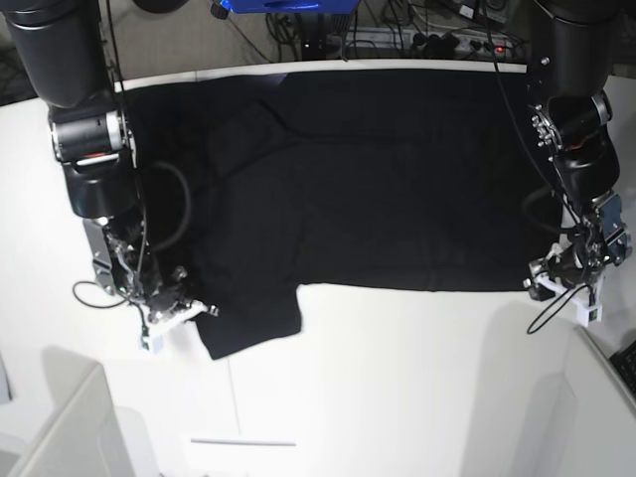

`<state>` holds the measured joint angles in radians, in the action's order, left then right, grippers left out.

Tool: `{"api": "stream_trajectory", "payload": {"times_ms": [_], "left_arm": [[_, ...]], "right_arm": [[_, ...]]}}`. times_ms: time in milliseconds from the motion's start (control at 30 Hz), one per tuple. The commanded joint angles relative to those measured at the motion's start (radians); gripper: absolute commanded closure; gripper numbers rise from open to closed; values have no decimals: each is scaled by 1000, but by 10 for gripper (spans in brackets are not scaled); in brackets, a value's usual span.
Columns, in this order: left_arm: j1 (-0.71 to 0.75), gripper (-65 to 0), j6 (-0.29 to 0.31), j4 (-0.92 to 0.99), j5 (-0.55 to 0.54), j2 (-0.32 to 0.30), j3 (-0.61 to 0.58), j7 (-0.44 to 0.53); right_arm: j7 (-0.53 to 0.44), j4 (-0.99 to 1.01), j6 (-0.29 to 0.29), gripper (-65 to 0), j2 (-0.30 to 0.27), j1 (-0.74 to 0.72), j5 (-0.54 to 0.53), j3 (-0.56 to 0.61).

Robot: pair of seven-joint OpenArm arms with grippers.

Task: Fold the T-shirt properly
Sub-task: 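Move the left gripper down the shirt side and grasp the hem corner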

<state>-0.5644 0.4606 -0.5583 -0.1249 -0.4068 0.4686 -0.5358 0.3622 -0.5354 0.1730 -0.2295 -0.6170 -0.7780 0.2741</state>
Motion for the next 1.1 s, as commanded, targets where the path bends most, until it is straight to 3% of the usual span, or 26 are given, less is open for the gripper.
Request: {"api": "stream_trajectory", "payload": {"times_ms": [0, 100, 400, 667, 1067], "left_arm": [[-21, -428, -7, -12, -8, -16, 0, 1], [-19, -426, -43, -12, -8, -14, 0, 1], [-18, -405, -46, 8, -8, -14, -3, 1], [4, 0, -46, -3, -9, -11, -1, 3], [73, 0, -44, -228, -9, 21, -1, -7]], "right_arm": [[-16, -13, 3, 0, -9, -37, -4, -5], [-16, -13, 3, 0, -9, -36, -4, -5], [-16, -13, 3, 0, -9, -31, -4, -2], [-21, -13, 3, 0, -9, -31, -4, -5], [-68, -87, 3, 0, -28, -13, -5, -6]]}}
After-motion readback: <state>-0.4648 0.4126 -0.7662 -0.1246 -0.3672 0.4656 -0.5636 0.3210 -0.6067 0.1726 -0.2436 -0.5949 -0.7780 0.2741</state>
